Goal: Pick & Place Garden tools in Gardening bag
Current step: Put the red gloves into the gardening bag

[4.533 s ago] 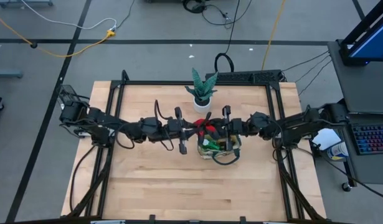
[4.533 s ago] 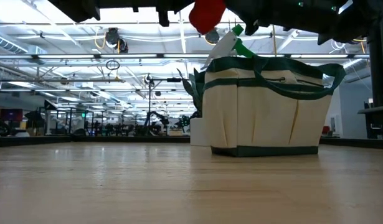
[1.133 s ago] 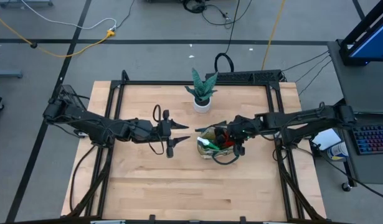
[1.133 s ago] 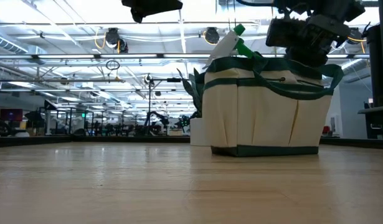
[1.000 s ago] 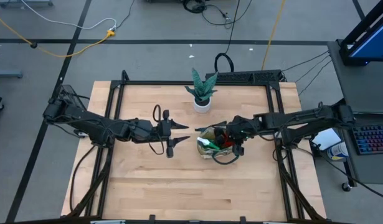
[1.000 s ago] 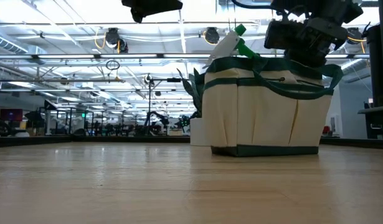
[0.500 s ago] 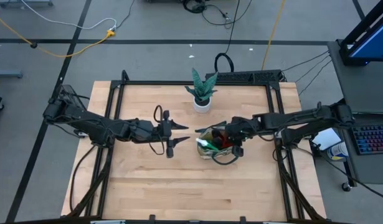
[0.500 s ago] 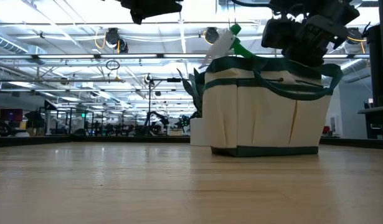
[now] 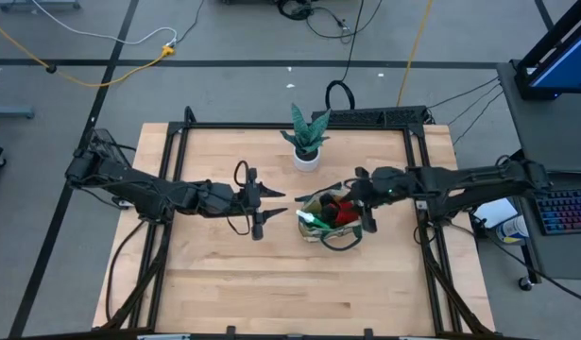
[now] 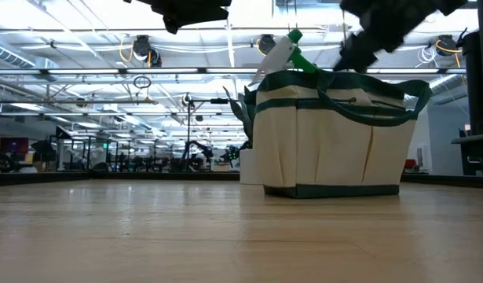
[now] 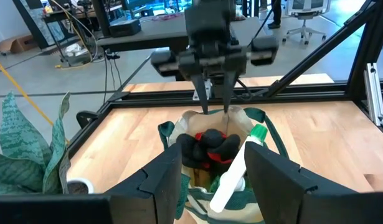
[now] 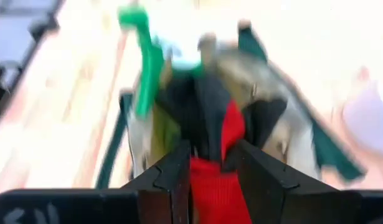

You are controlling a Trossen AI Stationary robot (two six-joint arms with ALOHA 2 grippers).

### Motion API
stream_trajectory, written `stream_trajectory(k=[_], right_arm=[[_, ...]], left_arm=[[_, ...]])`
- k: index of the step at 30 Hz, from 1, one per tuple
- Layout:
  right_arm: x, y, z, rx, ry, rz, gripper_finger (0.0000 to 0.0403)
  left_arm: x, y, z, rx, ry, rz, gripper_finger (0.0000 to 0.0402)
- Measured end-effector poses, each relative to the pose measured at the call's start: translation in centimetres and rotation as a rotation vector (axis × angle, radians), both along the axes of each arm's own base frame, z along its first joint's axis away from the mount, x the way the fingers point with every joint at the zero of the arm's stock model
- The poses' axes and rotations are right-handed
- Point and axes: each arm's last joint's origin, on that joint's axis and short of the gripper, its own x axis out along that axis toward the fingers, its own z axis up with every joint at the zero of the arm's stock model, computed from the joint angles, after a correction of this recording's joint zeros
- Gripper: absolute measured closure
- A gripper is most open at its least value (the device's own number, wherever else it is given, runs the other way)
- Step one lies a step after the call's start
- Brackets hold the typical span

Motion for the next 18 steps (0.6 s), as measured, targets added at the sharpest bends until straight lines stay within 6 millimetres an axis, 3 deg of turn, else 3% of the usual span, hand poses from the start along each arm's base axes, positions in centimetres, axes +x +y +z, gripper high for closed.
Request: stream_trajectory(k=[6, 11, 16, 18], right_arm=[[1.5, 0.0, 1.1, -0.004, -0.233, 0.003, 0.0296], [2.7, 0.1, -0.7, -0.055, -0.169, 0.039, 0.0328], [3.6, 0.1, -1.8, -0.062, -0.121, 0.046, 0.0393], [3.7, 0.1, -2.1, -0.065, -0.110, 0.049, 0.0395]], left_arm=[[0.0, 0.0, 0.0, 0.004, 0.000, -0.001, 0.0220], [0.0, 0.0, 0.0, 0.005, 0.001, -0.002, 0.0220], [0.0, 0.0, 0.0, 0.009, 0.003, -0.004, 0.0220], [0.0, 0.0, -0.1, 0.010, 0.007, -0.004, 0.0220]])
